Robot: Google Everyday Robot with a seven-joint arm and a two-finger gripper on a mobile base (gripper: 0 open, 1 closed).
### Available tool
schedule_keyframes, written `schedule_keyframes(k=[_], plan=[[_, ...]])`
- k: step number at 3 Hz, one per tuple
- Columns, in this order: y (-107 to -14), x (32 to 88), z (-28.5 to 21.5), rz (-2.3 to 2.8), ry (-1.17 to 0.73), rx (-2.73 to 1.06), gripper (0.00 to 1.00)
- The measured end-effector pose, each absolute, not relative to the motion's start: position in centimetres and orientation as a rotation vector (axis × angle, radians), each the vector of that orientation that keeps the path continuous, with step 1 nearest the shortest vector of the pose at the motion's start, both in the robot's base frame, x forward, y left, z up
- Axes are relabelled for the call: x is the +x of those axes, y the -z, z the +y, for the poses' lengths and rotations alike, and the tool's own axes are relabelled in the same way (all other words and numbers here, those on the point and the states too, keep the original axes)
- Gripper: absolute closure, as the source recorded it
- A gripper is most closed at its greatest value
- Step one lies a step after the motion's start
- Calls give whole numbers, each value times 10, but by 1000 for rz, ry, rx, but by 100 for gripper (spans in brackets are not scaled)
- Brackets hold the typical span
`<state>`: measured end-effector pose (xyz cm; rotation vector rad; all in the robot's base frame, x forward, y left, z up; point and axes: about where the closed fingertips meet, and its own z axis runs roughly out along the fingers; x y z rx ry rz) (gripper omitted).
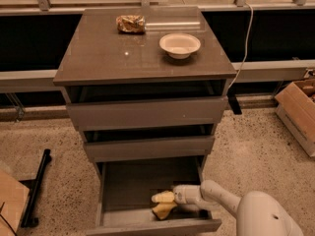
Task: Place sponge into bottom drawer
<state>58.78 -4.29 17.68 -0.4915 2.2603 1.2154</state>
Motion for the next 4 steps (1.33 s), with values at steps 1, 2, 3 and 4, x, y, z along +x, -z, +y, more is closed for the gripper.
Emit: schedule_keyframes(k=[1, 2, 3, 4], plan=[[-182, 579, -49, 2264, -1184, -501, 0], [-210, 568, -56, 2263, -1087, -609, 0], [-266, 570, -62, 2232, -907, -773, 0], [-301, 572, -67, 2278, -691, -925, 0]])
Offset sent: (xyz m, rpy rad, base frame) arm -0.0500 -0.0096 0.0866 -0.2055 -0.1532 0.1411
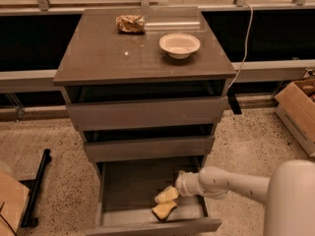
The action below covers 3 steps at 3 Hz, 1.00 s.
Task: Place sponge into bottom drawer
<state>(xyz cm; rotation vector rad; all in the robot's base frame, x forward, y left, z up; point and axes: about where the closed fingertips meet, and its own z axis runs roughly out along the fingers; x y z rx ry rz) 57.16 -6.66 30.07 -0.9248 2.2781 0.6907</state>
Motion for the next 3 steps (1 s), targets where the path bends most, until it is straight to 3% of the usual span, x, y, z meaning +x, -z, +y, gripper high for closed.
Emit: schedule_keyframes(k=[2, 3], plan=[[-354, 569, -90, 2451, -366, -1054, 0], [-354, 569, -90, 2451, -366, -1054, 0]])
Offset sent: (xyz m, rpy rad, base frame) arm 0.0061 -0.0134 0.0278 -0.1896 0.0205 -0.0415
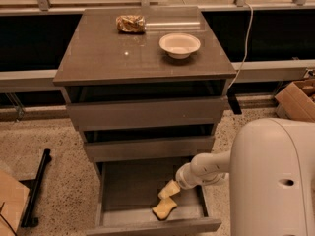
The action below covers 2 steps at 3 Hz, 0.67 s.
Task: Place sponge into bottom drawer
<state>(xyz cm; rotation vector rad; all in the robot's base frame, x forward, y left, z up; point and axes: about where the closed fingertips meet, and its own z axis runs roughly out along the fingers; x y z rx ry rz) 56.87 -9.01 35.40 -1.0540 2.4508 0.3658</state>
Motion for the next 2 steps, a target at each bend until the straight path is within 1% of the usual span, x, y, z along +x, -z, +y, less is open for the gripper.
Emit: schedule_keyframes(k=[1, 2], plan=[[-363, 553, -104, 2424, -411, -1091, 0], [-405, 513, -132, 2306, -461, -1262, 0]])
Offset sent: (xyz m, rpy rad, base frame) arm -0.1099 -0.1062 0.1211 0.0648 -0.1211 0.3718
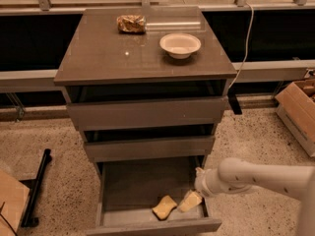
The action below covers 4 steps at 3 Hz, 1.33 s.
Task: Place sponge into bottom drawer
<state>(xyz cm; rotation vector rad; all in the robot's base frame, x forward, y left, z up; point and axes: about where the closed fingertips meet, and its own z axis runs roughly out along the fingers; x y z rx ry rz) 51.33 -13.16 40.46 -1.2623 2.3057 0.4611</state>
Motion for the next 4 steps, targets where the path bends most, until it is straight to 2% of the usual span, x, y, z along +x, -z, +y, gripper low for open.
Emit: schedule_keyframes(k=[1, 2, 3, 4], plan=[[-462, 494, -187, 2232, -398, -1352, 0], [-518, 486, -235, 2217, -237, -1432, 0], [-578, 492, -261, 2266, -21, -1516, 0], [-687, 519, -262, 2265, 282, -1623, 0]])
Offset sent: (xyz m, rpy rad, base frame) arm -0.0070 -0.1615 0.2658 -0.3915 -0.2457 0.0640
